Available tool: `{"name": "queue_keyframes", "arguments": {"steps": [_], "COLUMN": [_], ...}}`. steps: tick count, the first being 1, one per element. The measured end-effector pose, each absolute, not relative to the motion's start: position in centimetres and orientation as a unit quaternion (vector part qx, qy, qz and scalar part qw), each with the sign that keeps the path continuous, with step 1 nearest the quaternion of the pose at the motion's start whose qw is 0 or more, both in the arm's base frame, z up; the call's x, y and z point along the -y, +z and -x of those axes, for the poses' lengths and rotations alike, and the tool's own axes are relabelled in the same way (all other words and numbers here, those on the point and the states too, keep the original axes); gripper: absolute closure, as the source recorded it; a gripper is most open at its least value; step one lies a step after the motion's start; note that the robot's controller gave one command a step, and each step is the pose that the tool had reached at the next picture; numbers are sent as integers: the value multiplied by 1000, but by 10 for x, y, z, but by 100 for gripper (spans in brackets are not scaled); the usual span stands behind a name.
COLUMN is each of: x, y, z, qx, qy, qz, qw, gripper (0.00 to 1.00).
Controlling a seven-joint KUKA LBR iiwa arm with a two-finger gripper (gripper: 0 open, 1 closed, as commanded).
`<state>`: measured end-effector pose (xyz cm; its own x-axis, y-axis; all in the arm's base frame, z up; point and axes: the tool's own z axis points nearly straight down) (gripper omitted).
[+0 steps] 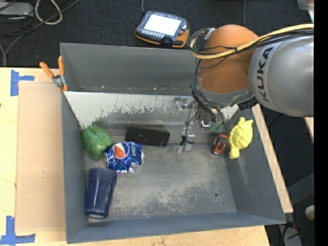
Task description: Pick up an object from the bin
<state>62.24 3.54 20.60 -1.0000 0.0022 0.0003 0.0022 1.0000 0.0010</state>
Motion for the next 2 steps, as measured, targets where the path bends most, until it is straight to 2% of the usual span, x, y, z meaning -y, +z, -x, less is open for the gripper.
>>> {"name": "queue_keyframes", "arguments": {"steps": [2], "x": [-34], "y": [206], "z": [-620], "qx": [1000], "qy": [0], "qz": [-9], "qw": [0], "gripper": [0]}}
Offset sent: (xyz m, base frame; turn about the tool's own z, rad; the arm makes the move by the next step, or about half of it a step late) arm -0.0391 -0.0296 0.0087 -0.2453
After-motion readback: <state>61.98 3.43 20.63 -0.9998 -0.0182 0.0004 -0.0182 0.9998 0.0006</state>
